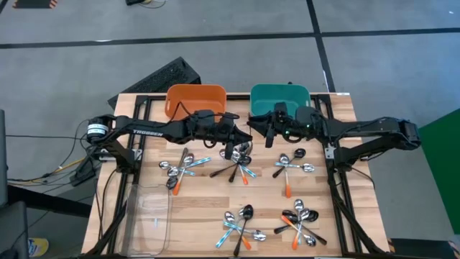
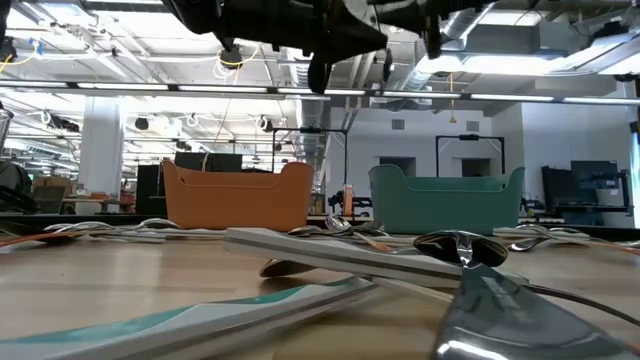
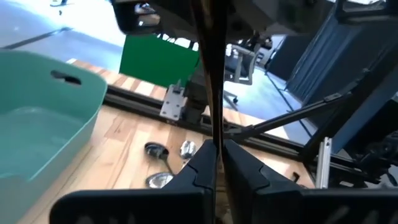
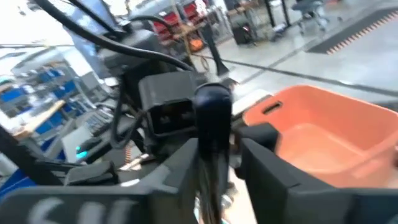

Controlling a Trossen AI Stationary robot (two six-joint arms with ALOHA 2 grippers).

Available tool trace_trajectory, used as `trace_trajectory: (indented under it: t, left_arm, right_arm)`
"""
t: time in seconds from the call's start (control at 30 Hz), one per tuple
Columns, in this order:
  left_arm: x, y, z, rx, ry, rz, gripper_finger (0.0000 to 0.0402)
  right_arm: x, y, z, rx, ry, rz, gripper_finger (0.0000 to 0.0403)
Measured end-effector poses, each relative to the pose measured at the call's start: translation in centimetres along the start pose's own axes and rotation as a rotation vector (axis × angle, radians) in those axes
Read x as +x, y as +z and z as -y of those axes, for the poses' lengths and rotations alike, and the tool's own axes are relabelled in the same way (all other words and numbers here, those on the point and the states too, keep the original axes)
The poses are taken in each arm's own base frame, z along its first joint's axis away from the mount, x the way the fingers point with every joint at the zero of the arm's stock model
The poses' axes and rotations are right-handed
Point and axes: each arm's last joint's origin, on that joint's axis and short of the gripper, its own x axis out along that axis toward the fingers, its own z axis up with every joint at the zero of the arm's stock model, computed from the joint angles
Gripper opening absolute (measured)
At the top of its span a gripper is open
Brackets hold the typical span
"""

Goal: Sort silverware by color (type)
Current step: Put the black spoon into the blue bin

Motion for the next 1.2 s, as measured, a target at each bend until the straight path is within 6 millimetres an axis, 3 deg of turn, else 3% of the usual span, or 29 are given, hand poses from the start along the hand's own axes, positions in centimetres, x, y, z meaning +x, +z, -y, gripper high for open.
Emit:
trace_trajectory:
  t: [0.13, 0.23, 0.4, 0.57, 0.8, 0.93, 1.2]
  left_arm:
    - [-0.5, 0.1, -0.3, -0.003, 0.036, -0.031, 0.0001]
    - [-0.5, 0.2, -0.3, 0.012, 0.017, -0.033, 0.0001]
    - [-0.6, 0.1, -0.4, -0.007, 0.086, -0.024, 0.0000]
    - [-0.6, 0.0, -0.4, -0.002, 0.214, 0.005, 0.0000]
    - [-0.6, -0.1, -0.3, 0.017, 0.249, 0.003, 0.0000]
    - [-0.6, 0.0, -0.5, 0.040, 0.283, 0.010, 0.0000]
    - [-0.6, 0.0, -0.5, 0.056, 0.298, 0.014, 0.0000]
  right_arm:
    - [-0.2, -0.2, 0.7, 0.052, -0.045, -0.053, 0.0217]
    - [0.0, -0.7, 0.6, 0.063, -0.013, -0.103, 0.0238]
    - [0.6, -2.0, 0.3, 0.113, -0.077, -0.137, 0.0220]
    - [0.4, -2.4, 0.2, 0.132, -0.173, -0.105, 0.0172]
    - [0.4, -2.4, 0.1, 0.124, -0.172, -0.106, 0.0106]
    - [0.4, -2.4, 0.4, 0.113, -0.190, -0.113, 0.0113]
    - [1.5, -3.1, 0.5, 0.047, -0.211, -0.106, 0.0193]
